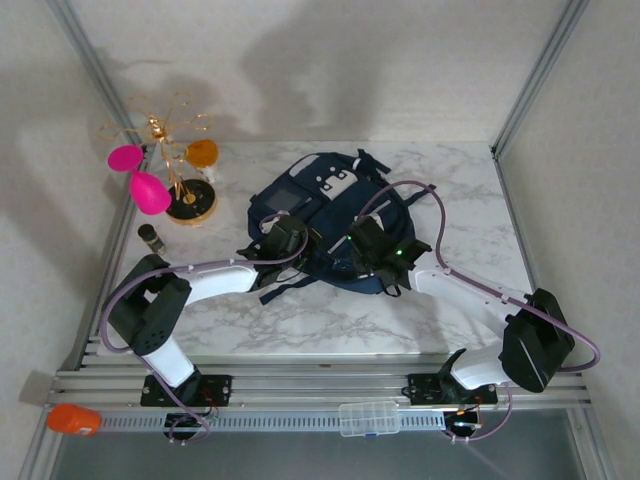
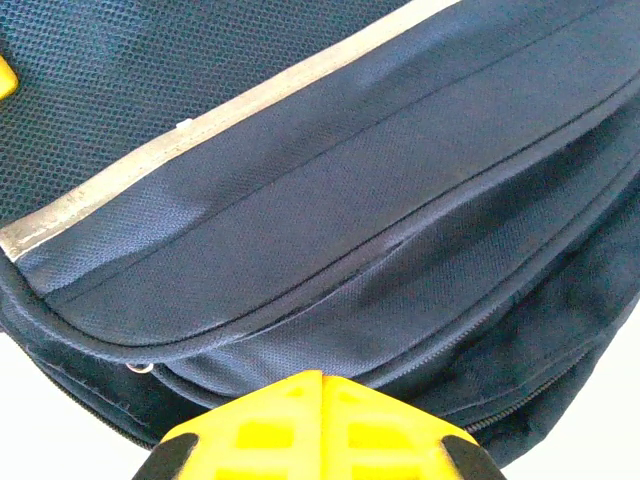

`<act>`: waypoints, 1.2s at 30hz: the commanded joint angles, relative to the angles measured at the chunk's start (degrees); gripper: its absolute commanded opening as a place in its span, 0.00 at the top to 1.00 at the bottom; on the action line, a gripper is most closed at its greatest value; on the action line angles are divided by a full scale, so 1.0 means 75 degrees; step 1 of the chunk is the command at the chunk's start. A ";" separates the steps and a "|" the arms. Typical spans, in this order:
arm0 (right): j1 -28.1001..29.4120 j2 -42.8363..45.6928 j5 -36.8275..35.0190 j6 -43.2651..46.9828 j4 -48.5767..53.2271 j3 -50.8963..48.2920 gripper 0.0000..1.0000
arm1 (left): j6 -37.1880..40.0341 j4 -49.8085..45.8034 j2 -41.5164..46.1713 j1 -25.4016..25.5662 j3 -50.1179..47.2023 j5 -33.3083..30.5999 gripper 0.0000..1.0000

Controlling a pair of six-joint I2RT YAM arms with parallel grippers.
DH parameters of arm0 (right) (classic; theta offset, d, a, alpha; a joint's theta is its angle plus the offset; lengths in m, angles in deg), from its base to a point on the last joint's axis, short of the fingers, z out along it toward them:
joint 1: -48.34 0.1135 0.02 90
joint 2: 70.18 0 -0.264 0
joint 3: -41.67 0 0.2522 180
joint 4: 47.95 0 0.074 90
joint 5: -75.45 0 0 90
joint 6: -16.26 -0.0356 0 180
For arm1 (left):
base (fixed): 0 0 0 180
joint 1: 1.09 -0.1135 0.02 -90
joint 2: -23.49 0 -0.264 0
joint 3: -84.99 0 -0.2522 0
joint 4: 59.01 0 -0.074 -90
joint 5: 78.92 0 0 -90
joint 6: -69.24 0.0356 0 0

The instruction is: Pack books, pencil case, and school supplies into a backpack

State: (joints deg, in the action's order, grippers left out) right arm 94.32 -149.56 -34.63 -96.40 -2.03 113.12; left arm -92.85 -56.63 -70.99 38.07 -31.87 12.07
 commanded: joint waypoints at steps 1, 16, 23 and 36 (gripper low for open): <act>0.0206 -0.0040 0.0784 -0.0072 -0.0234 0.0187 1.00 | 0.0196 -0.0259 0.0286 -0.0088 -0.0131 0.0066 1.00; 0.0927 -0.1119 0.0227 -0.2682 -0.0524 0.0340 0.56 | -0.0654 0.0616 0.0051 0.0296 0.0189 0.0745 1.00; 0.0821 -0.1618 -0.0880 -0.3456 -0.0259 0.0676 0.53 | -0.0771 0.0697 0.0127 0.0415 0.0212 0.0715 1.00; 0.0416 -0.1192 -0.1160 -0.3027 0.0287 0.0606 0.59 | -0.0722 0.0531 0.0112 0.0486 0.0373 0.0612 1.00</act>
State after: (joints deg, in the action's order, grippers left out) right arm 99.71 -160.42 -38.52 -120.81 -1.35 116.53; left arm -98.60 -54.44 -70.86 40.25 -31.28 14.26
